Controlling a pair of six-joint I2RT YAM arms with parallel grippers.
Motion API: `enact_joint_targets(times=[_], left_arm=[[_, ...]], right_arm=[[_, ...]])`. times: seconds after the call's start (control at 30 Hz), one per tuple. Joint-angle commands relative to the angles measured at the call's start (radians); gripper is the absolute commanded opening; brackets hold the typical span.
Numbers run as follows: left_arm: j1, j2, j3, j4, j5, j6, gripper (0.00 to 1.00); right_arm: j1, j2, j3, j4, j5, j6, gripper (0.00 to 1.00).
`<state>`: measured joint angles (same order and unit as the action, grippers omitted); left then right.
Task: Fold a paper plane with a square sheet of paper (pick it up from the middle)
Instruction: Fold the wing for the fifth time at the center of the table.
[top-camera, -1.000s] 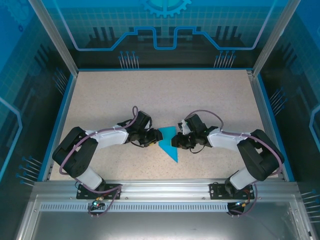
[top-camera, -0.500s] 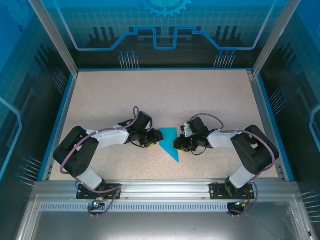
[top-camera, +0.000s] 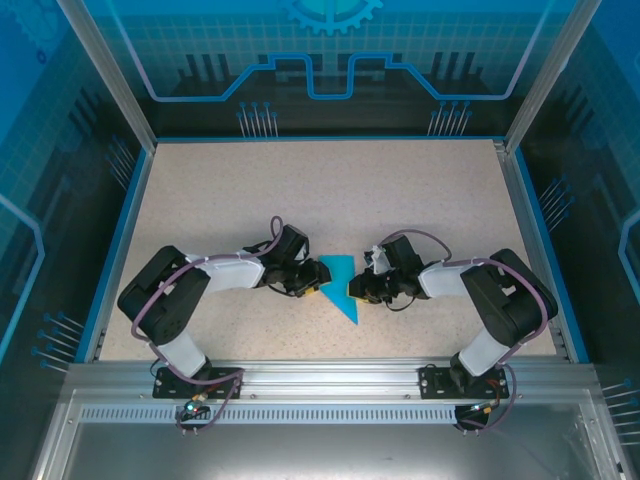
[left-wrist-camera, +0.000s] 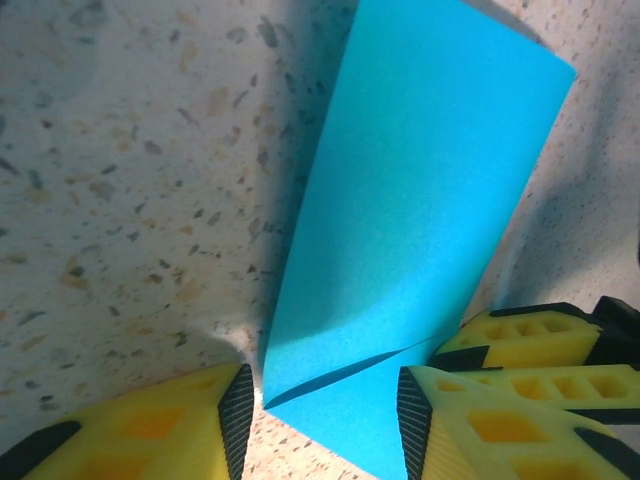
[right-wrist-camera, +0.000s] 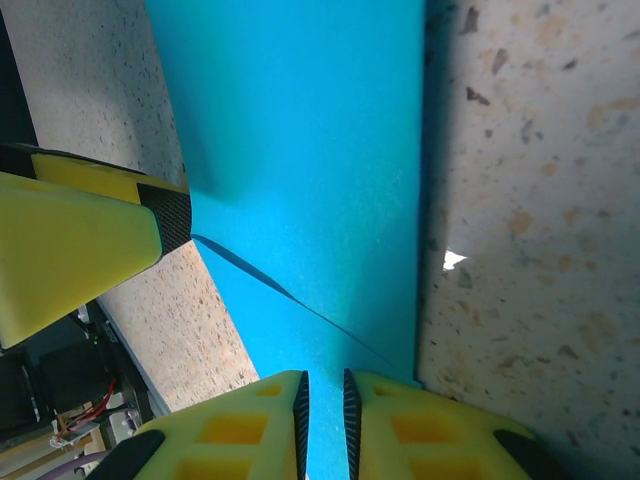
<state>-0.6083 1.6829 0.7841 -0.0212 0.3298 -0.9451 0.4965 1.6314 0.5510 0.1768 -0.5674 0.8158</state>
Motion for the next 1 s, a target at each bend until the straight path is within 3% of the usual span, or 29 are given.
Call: enact_joint_targets(times=[0.0,0.63,0.97], left_arm=[[-0.008,0.027,0.016,0.044,0.027,-0.03,0.45],[-0.007,0.013,-0.017,0.169,0.051,-0.067,0.43],[-0.008,0.031,-0.013,0.202,0.053,-0.067,0.18]], right_arm=[[-0.01,0.054,-0.031,-0.01,0.058,-0.007,0.2],[-0.036,0.085,-0.012,0.009,0.04,-0.009,0.2],[-0.044,0.032,0.005,-0.019,0.05,-0.025,0.22]])
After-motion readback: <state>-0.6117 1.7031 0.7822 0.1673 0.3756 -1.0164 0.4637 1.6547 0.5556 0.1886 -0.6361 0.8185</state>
